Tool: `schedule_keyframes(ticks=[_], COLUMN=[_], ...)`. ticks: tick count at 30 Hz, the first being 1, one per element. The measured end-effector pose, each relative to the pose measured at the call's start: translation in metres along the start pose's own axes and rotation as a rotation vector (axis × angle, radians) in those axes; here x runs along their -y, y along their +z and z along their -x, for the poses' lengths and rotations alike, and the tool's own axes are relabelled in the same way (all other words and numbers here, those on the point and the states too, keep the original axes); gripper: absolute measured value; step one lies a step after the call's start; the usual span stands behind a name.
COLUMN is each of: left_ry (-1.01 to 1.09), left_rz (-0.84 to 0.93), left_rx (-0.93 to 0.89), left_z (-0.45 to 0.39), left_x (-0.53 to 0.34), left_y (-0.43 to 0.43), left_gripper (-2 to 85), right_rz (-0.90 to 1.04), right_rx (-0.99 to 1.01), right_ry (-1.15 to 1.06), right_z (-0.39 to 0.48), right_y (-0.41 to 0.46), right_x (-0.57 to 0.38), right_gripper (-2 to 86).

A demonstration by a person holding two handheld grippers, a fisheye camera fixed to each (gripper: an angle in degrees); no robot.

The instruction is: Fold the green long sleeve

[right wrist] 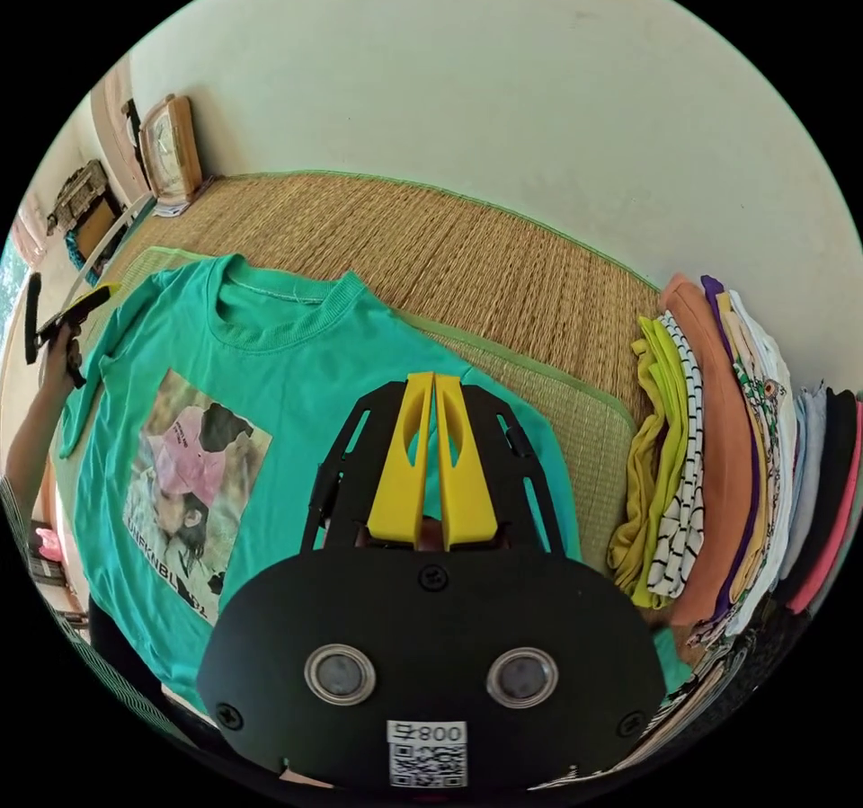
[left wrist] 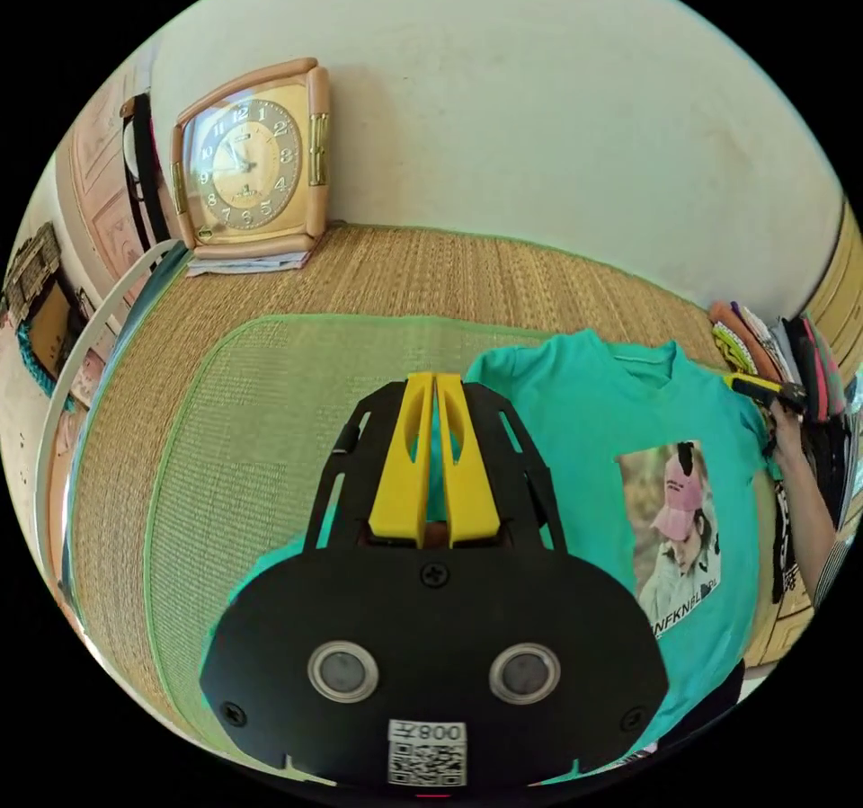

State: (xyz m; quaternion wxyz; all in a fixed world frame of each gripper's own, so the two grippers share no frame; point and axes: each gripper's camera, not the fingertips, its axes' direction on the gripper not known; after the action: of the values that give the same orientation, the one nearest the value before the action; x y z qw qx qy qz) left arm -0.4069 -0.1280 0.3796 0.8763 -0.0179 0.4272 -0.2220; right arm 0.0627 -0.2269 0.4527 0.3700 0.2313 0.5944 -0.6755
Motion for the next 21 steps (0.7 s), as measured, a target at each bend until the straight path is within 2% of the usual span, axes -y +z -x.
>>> schedule_keyframes(ticks=[3, 6, 8, 11, 17, 19, 21], left_ry=[0.130, 0.187, 0.153, 0.061, 0.134, 0.134, 0.130], left_rz=[0.071, 0.167, 0.219, 0.213, 0.134, 0.159, 0.257], left_rx=[-0.044, 0.058, 0.085, 0.014, -0.201, -0.201, -0.198], left_z=[-0.025, -0.033, -0.025, -0.006, -0.007, -0.005, 0.000], left_x=[0.000, 0.003, 0.004, 0.004, -0.052, -0.075, -0.097], left_y=[0.024, 0.061, 0.079, 0.079, 0.040, 0.039, 0.058], left_gripper=[0.2, 0.2, 0.2, 0.2, 0.2, 0.2, 0.2], right_rz=[0.098, 0.074, 0.065, 0.086, -0.037, 0.010, 0.084], right_rx=[-0.020, -0.081, -0.116, -0.072, 0.120, 0.108, 0.071], right_ry=[-0.003, -0.040, -0.059, -0.045, -0.042, -0.053, -0.030], right_z=[-0.004, 0.003, 0.006, -0.005, -0.022, -0.019, -0.024], right_y=[0.029, 0.035, 0.037, 0.035, -0.026, -0.028, -0.011], right_x=[0.005, -0.002, -0.005, -0.005, -0.069, -0.107, -0.126], right_gripper=[-0.3, -0.1, 0.0, 0.1, 0.0, 0.0, 0.0])
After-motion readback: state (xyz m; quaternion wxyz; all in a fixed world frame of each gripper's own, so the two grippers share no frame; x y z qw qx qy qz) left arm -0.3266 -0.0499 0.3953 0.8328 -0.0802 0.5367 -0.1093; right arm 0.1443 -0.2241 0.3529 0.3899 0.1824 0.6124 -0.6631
